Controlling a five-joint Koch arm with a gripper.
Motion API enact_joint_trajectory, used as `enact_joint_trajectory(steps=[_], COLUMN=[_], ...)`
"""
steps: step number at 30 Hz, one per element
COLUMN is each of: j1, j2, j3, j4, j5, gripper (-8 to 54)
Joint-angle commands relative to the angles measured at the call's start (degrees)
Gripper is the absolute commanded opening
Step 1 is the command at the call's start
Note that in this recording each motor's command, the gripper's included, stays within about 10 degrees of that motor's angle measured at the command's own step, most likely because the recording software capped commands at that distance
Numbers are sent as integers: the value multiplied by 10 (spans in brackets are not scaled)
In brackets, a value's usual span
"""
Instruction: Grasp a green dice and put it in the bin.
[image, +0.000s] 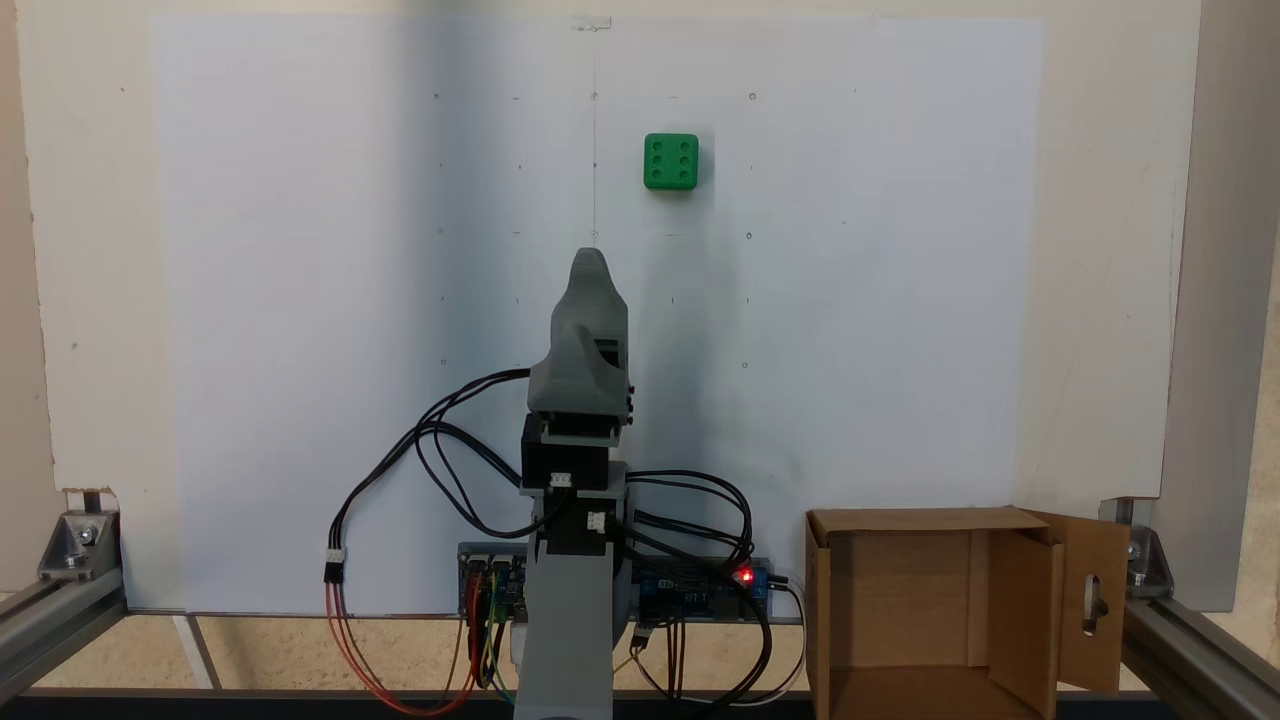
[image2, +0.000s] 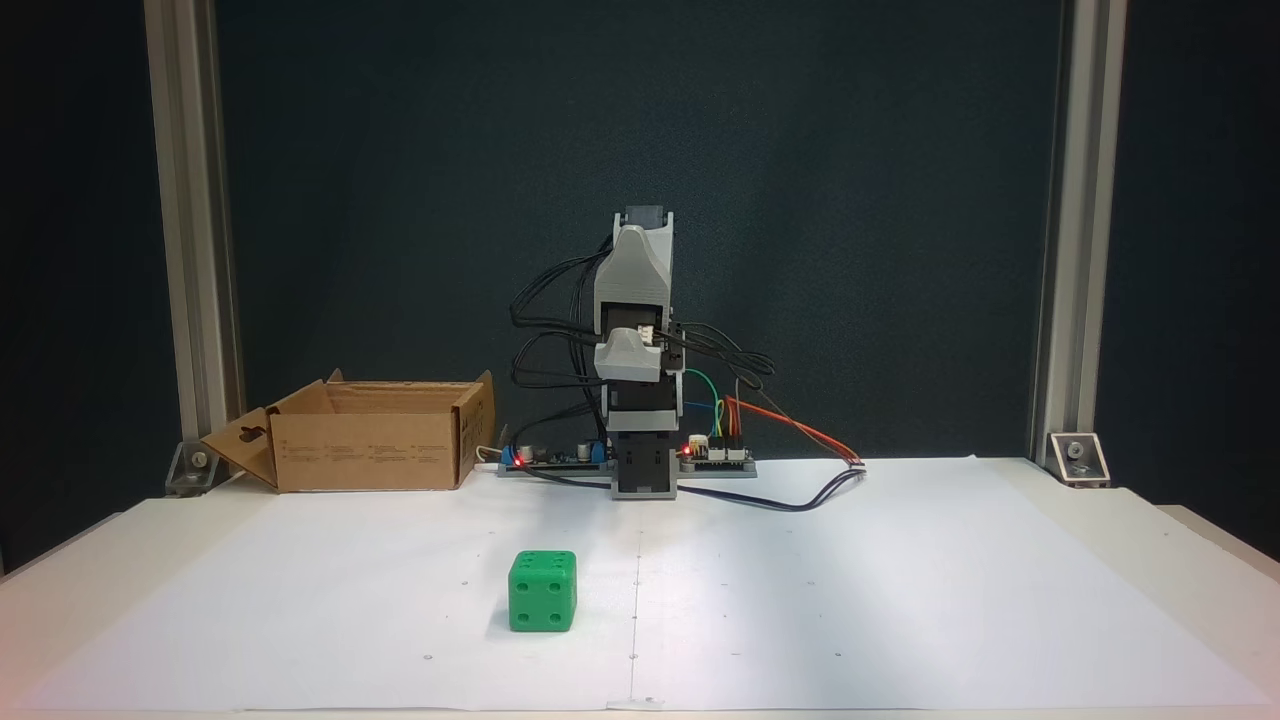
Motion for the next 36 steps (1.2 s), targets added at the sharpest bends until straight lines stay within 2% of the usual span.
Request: enact_joint_trajectory(steps=[1,36], j1=[0,1], j2=[60,60], j3=[29,29], j4=[100,141], j5=[14,11], gripper=[451,444])
